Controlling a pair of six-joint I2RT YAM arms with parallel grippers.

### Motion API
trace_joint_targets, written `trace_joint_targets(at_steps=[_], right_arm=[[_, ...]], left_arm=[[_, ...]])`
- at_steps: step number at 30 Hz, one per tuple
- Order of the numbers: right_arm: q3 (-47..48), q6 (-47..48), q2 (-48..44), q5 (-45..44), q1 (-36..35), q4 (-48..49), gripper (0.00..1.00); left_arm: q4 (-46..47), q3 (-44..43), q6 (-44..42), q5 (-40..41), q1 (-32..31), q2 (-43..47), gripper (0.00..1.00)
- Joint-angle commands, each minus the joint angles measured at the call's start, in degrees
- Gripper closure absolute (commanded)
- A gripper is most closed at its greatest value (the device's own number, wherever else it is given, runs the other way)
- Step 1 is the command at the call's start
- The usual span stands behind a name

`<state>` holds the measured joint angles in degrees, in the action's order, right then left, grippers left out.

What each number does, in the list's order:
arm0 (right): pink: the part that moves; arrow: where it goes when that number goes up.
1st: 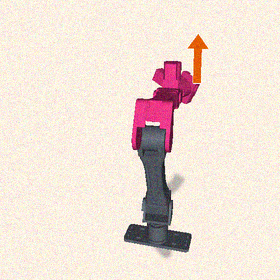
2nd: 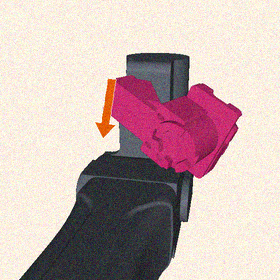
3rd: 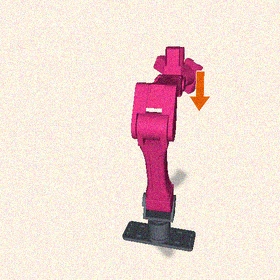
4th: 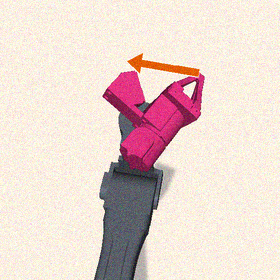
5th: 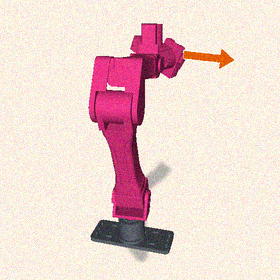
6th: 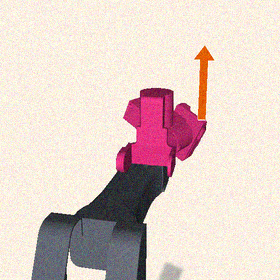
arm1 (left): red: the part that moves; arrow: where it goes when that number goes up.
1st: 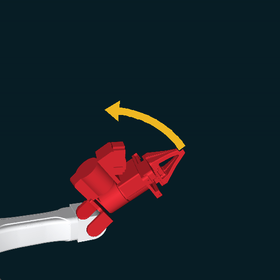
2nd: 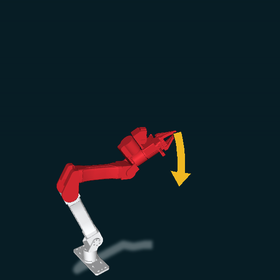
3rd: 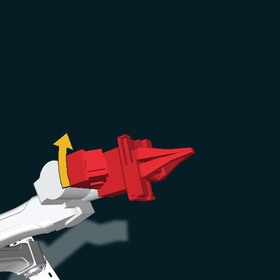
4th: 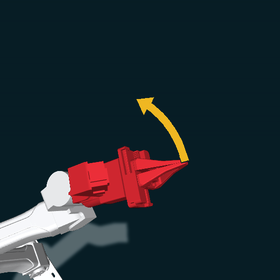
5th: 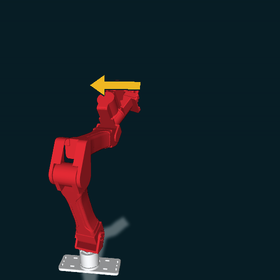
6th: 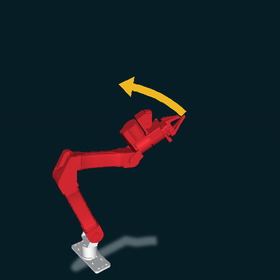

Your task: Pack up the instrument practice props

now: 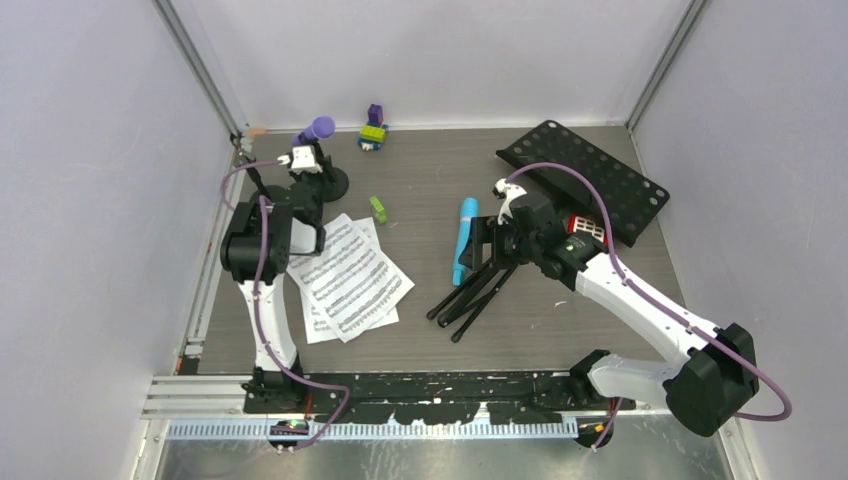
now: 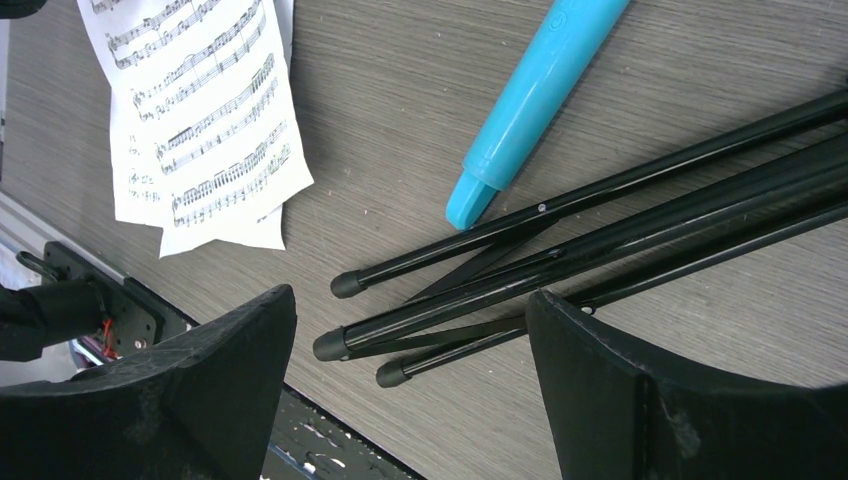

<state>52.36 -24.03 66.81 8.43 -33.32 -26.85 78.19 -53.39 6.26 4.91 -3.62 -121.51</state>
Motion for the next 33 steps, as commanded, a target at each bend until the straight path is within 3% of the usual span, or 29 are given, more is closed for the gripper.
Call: trace_joint_targets(at_steps=[1, 4, 6, 11, 14, 21, 33], right_arm=[[1.8, 0.9, -0.3, -0.5, -0.2, 0.6, 0.11], [1.7, 1.0, -0.3, -0.6, -0.2, 0.6, 0.1], [1.7, 0.9, -0.4, -0.7, -0.2, 0.6, 0.1], [1.9, 0.9, -0.9, -0.8, -0.2, 0.2, 0.1], [2.0, 0.9, -1.3, -1.0, -0.2, -0.1, 0.1], [2.3, 0.8, -3.1, -1.9, -0.2, -0.7, 0.1], [2.2, 0.4, -10.2, -4.6, -0.2, 0.2, 0.1]], left_arm=[[3.9, -2.0, 2.5, 0.9, 1.0, -0.8, 0.57], [3.9, -2.1, 3.3, -0.1, 1.5, -0.9, 0.68], [3.9, -2.2, 3.8, -1.1, 1.6, -0.7, 0.81], [3.9, -3.0, 4.4, -3.5, 1.6, -0.6, 0.85], [3.9, -3.2, 4.9, -4.6, 1.6, -0.1, 1.0], [3.9, -2.6, 5.6, -15.3, 1.6, 4.9, 1.0], [-1.2, 0.7, 6.5, -26.6, 1.6, 22.9, 1.0]])
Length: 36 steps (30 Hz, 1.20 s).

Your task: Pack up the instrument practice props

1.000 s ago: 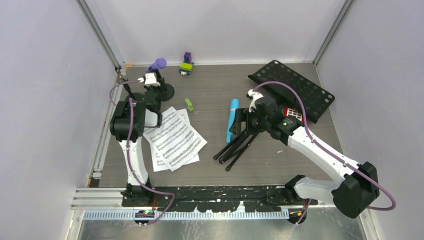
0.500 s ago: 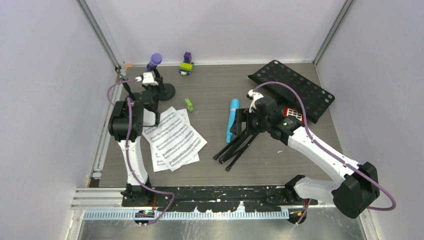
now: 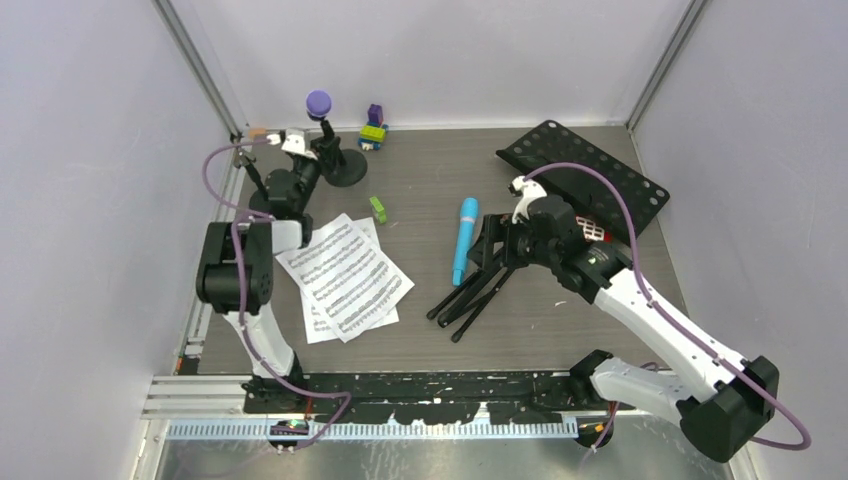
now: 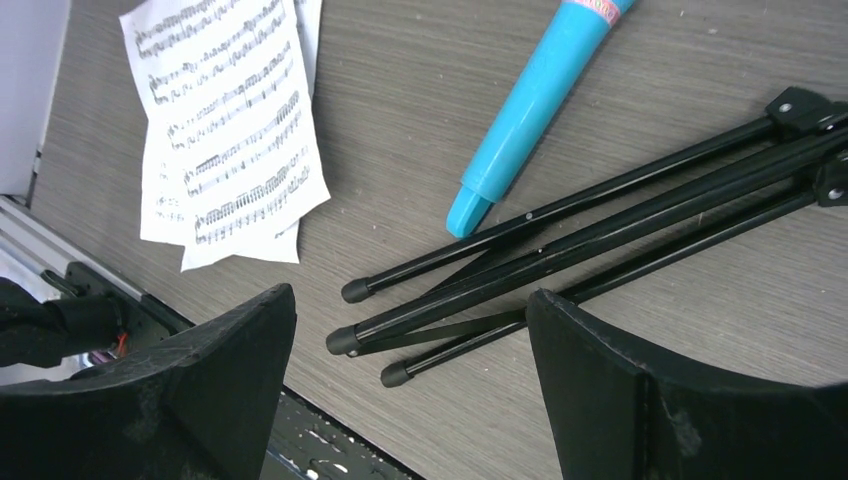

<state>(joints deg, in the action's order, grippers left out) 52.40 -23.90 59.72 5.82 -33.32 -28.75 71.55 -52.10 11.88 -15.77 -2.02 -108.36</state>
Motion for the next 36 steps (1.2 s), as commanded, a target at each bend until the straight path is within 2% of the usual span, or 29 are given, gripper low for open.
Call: trace_joint_targets(at_steps=[1, 6, 10, 12, 14, 17, 21, 27, 32, 36], right_arm=[[1.9, 0.7, -4.2, -2.1, -0.2, 3.0, 0.1], [-3.2, 4.6, -12.3, -0.7, -0.2, 14.7, 0.1], [-11.9, 8.8, -20.4, 4.1, -0.3, 38.0, 0.1], [-16.2, 11.4, -23.1, 6.3, -0.2, 48.6, 0.08], [-18.0, 14.2, -23.5, 9.3, -0.3, 55.1, 0.07], [-16.6, 16.5, -22.0, 12.5, -0.8, 56.9, 0.07], [-14.6, 22.9, -21.0, 15.7, -2.7, 58.9, 0.07], [-11.7, 36.3, -17.4, 18.9, -8.5, 58.9, 0.07], [-8.8, 48.0, -13.6, 14.5, -15.8, 57.9, 0.05], [-8.2, 54.1, -11.7, 6.9, -19.4, 59.9, 0.05]], left_arm=[[3.8, -0.6, 1.2, -7.4, 0.0, 11.5, 1.0], [-4.4, -0.2, 6.3, -13.7, -0.3, 20.4, 1.0], [-13.9, 1.0, 9.4, -14.5, -2.2, 28.9, 1.0], [-23.6, 0.9, 9.1, -14.7, -4.3, 33.5, 1.0], [-31.2, 0.7, 7.7, -16.0, -7.2, 37.7, 1.0], [-37.5, 2.0, 5.7, -18.0, -12.3, 43.4, 1.0], [-37.1, 6.4, 8.1, -18.4, -16.9, 49.9, 1.0], [-41.3, 8.8, 7.5, -17.2, -26.9, 53.1, 1.0], [-43.6, 11.6, 3.9, -11.5, -35.7, 52.9, 1.0], [-41.7, 14.0, 3.4, -9.0, -39.1, 52.0, 1.0]])
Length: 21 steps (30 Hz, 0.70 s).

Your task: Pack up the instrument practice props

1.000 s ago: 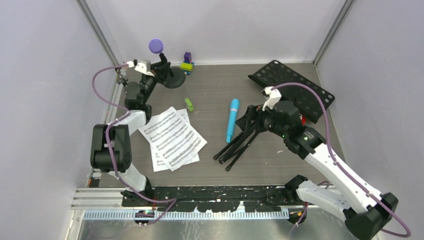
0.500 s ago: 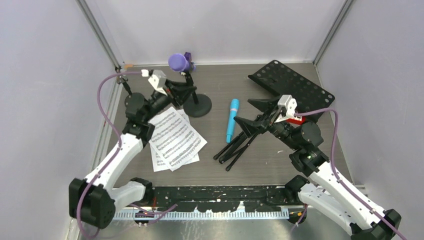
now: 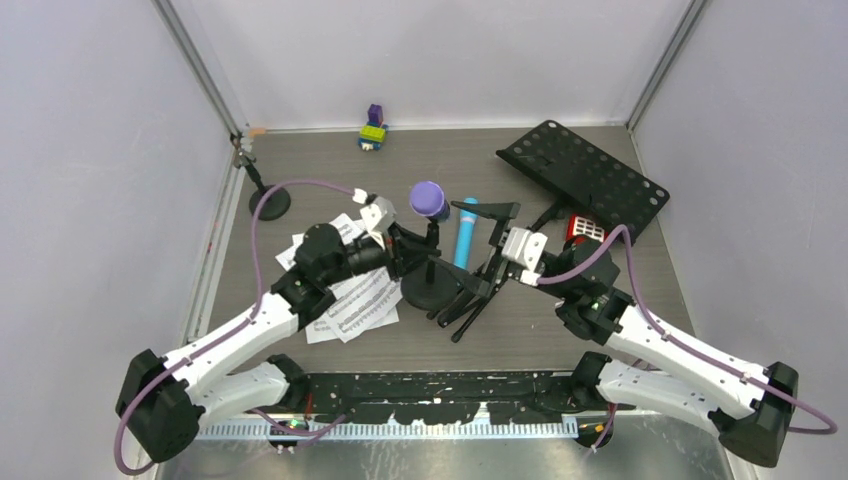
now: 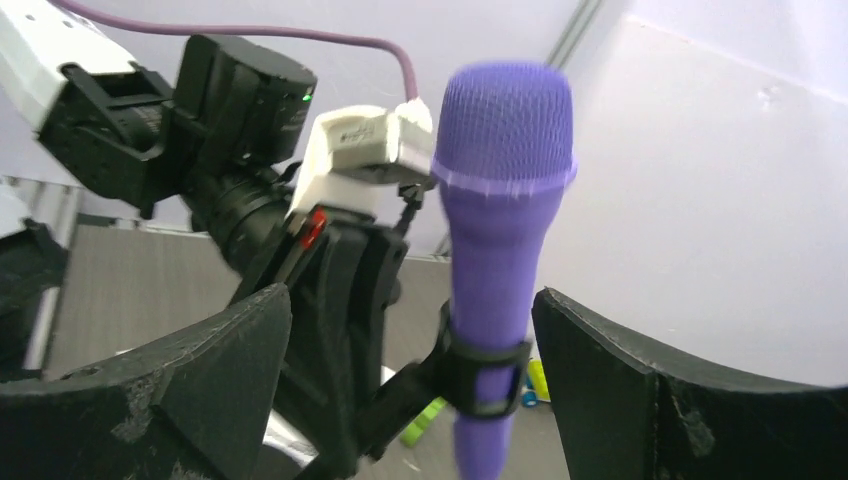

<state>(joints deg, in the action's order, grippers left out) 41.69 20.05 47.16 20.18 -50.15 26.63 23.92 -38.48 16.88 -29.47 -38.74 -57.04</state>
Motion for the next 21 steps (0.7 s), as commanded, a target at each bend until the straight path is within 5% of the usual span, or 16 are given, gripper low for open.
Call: trace_joint_targets(at_steps=[1, 10, 19, 21], right_arm=[[2.1, 11.2, 0.8, -9.4, -3.1, 5.3, 0.05], [2.9, 14.1, 1.5, -11.2, -3.4, -0.5, 0.08], [6.2, 14.0, 5.8, -10.7, -3.5, -1.1, 0.29], [6.6, 14.2, 6.6, -10.8, -3.5, -1.4, 0.4]], left_arm=[[6.5, 1.0, -1.3, 5.3, -3.0, 0.7, 1.0], [7.4, 2.3, -1.8, 6.5, -6.2, -0.4, 1.0], [7.0, 2.8, -2.8, 6.5, -8.6, -0.3, 1.0], [7.0, 2.9, -2.9, 6.4, -8.8, 0.2, 1.0]])
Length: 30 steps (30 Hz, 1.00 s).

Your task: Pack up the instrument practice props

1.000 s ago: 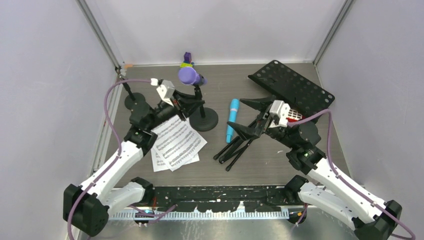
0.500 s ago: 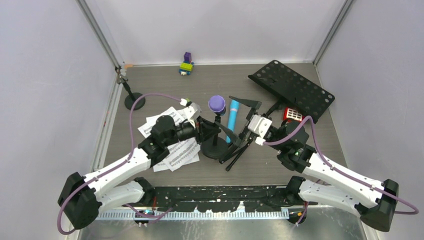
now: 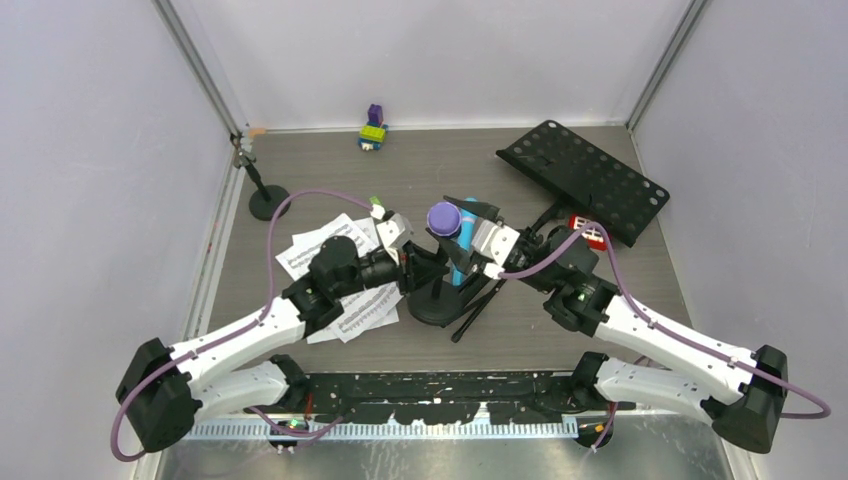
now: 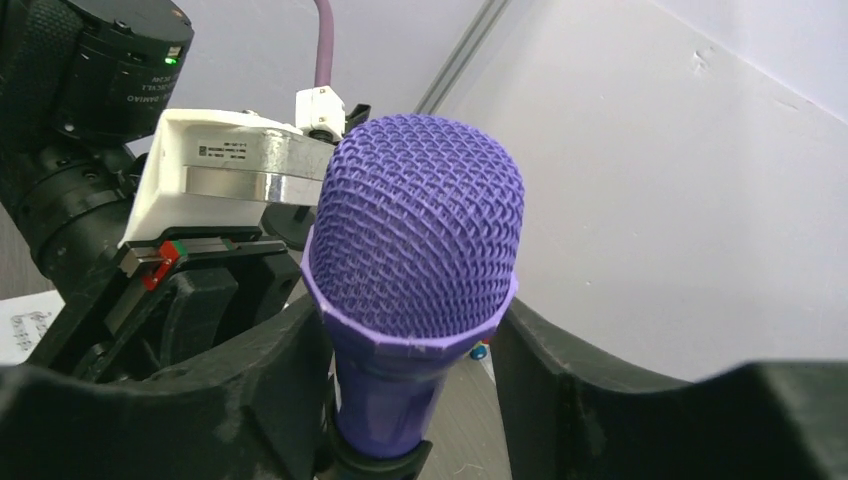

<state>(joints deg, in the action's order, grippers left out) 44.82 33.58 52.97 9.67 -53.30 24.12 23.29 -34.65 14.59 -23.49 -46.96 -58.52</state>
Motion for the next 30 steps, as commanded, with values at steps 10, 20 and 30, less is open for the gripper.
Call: trace_joint_targets(at_steps=[10, 20, 30], right_arm=[[5.3, -0.3, 1.0, 3.8, -0.3, -2.3, 0.98], [5.7, -7.8, 1.1, -1.3, -0.7, 2.5, 0.99], [6.2, -12.4, 0.8, -5.3, -0.8, 5.6, 0.99]], left_arm=[[7.0, 0.1, -0.8, 0.4, -0.9, 3.0, 0.82], [17.5, 1.4, 1.3, 3.0, -1.5, -0.2, 0.31], [22.5, 1.8, 2.7, 4.9, -2.7, -5.1, 0.31]])
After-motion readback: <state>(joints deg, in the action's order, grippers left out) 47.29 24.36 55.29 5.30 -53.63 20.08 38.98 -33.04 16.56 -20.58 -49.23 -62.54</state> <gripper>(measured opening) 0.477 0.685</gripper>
